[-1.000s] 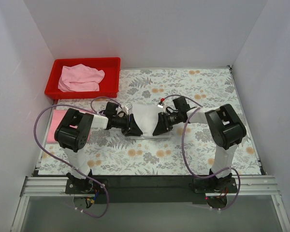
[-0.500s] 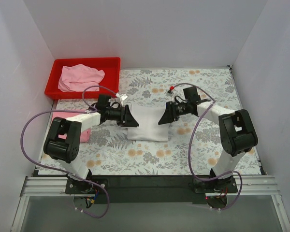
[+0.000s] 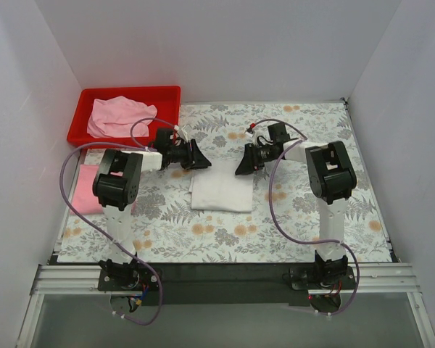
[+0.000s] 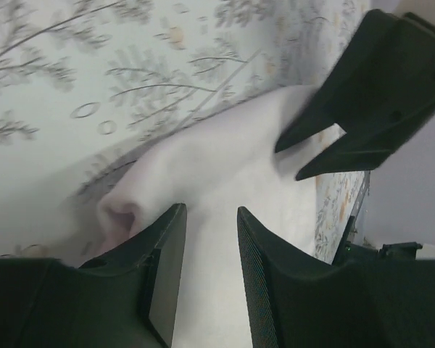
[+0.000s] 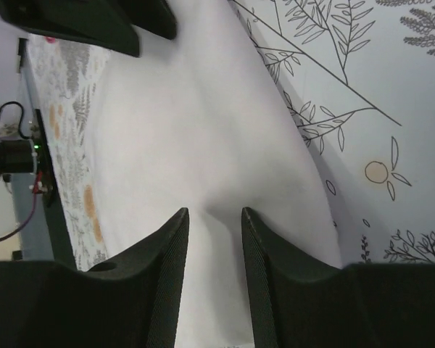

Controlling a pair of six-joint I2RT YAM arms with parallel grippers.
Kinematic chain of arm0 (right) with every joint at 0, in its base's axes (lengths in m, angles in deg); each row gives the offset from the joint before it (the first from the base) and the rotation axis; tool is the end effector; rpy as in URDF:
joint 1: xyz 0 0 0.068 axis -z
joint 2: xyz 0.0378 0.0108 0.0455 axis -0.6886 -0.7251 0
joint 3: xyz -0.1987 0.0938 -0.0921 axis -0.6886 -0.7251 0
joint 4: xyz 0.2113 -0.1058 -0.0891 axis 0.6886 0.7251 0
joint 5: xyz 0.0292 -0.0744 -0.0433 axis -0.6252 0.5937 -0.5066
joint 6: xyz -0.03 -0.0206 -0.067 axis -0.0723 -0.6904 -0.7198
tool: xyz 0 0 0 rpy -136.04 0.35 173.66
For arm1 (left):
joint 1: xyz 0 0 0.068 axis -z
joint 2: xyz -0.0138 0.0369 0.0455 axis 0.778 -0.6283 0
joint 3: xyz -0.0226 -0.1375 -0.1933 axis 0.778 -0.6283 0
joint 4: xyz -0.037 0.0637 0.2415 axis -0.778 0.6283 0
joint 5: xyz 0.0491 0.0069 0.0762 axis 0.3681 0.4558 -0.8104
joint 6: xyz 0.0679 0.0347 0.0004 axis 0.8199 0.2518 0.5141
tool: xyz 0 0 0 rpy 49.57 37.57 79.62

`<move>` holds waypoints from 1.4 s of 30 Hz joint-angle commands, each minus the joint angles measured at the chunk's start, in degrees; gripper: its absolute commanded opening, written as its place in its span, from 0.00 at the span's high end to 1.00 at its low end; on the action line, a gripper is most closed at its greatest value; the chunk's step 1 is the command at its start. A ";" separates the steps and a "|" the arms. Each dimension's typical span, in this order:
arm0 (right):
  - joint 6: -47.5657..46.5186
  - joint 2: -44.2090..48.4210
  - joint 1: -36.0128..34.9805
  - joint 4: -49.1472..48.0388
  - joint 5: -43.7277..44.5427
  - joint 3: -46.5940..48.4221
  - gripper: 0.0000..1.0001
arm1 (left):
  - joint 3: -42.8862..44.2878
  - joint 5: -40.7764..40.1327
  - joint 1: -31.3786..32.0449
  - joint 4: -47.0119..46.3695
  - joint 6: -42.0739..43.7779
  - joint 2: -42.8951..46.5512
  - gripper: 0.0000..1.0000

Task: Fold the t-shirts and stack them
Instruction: Fold the tshirt, then neatly place the folded tshirt to the corner

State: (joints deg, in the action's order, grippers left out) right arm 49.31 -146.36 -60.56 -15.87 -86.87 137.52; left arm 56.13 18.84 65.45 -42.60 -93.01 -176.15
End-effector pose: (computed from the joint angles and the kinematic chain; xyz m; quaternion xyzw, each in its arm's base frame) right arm 0.3871 0.1729 0.0937 -0.2472 0.8216 0.4694 0.2086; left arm 0.3872 -0.1484 0.0929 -0.2250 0.8206 -0.5236 0.0433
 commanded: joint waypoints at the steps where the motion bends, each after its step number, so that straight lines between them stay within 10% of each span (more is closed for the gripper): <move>1: -2.32 -1.64 1.74 0.73 2.41 2.97 0.57 | 0.53 -3.21 -1.36 -3.40 -4.45 -1.99 0.67; 7: -4.96 -4.64 3.59 1.26 3.99 4.38 0.57 | 2.54 -1.90 -1.45 1.87 -6.74 -2.79 0.67; 17: -5.84 12.99 0.78 4.42 3.45 4.03 0.52 | -2.18 -0.39 -3.72 13.18 1.78 24.70 0.57; 28: -20.69 27.70 -23.37 12.51 36.23 -4.58 0.49 | -12.84 -7.60 -12.87 33.48 0.46 45.72 0.51; 42: -25.97 13.56 -42.29 15.32 51.27 1.82 0.46 | -16.97 -10.94 -16.83 38.35 3.10 44.50 0.39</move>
State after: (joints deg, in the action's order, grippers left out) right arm 24.81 -131.65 -102.42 -1.05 -39.29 135.60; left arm 39.45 8.28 48.77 -4.85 -90.91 -131.87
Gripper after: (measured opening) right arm 0.534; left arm 0.609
